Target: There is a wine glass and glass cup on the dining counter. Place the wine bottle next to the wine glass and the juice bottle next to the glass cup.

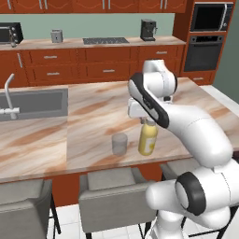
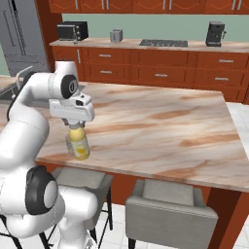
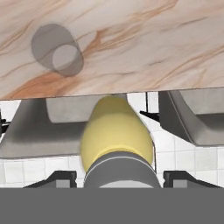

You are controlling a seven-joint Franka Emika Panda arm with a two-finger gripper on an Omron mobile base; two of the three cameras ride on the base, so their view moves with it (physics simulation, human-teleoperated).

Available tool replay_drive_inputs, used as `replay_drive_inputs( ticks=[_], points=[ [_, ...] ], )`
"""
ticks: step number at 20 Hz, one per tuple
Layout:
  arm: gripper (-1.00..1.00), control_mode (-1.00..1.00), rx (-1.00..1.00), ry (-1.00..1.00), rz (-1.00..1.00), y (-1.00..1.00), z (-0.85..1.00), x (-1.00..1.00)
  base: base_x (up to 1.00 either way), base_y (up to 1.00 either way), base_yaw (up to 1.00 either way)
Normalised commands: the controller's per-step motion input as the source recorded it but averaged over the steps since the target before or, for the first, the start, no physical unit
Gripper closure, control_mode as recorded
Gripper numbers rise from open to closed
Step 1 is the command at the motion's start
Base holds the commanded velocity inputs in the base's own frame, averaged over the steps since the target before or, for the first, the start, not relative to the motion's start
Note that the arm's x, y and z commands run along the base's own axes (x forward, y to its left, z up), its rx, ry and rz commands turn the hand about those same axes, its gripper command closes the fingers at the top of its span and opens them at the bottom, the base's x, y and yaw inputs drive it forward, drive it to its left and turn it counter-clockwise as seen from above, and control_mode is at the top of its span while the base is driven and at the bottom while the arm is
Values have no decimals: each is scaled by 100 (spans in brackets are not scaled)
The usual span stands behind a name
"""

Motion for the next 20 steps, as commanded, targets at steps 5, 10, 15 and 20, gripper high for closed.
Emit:
replay_drive_inputs(
  ticks=[5, 10, 15, 20],
  points=[
    [100, -100, 0, 2, 0, -9, -23, 36, 0, 0, 0],
    [100, -100, 0, 2, 0, -5, -27, 45, 0, 0, 0],
    [100, -100, 0, 2, 0, -4, -23, 46, 0, 0, 0],
    [100, -100, 3, 0, 0, -1, -21, 39, 0, 0, 0]
  ],
)
